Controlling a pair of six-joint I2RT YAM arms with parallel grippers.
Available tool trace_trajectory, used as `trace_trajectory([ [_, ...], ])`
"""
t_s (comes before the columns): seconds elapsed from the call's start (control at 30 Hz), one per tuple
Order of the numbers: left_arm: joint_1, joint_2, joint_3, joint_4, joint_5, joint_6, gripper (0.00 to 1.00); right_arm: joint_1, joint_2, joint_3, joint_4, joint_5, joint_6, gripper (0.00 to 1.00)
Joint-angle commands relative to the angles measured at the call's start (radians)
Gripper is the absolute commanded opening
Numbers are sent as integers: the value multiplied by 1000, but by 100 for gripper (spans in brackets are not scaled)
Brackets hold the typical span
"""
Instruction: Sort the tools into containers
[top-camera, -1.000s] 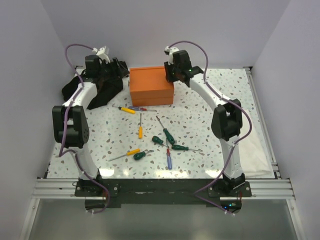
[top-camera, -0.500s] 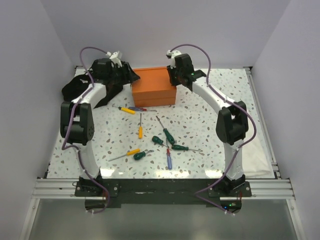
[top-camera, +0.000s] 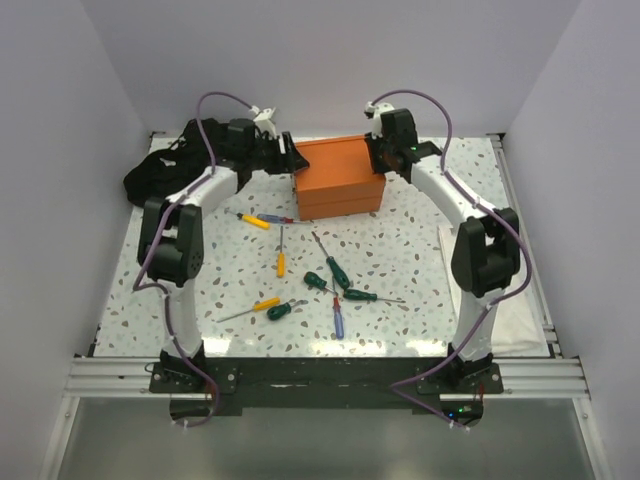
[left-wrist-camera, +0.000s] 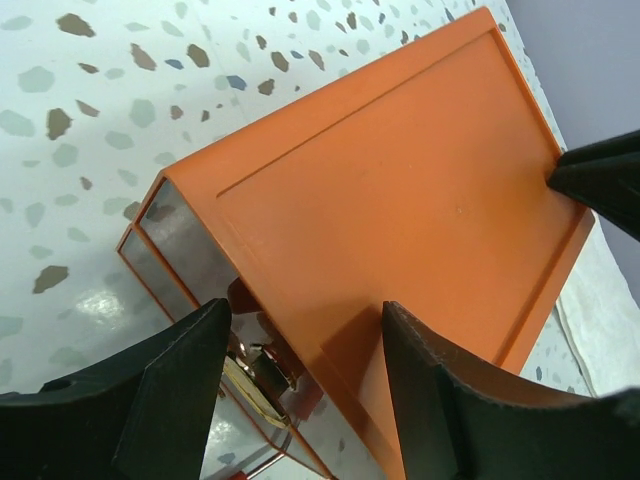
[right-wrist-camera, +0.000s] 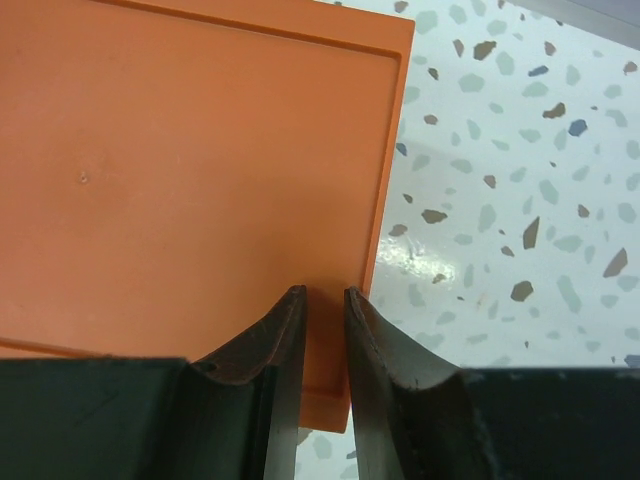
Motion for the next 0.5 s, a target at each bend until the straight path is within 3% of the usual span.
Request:
trace_trajectory([
  [0.0, -53, 37, 54, -57, 60, 76, 66, -80, 7, -59, -191, 96, -50, 26],
  [0.2, -116, 62, 78, -32, 74, 136, 67, -114, 4, -53, -213, 113, -81, 26],
  [0.47, -156, 110, 109, 116, 36, 73, 71, -117, -5, -53, -207, 132, -105, 26],
])
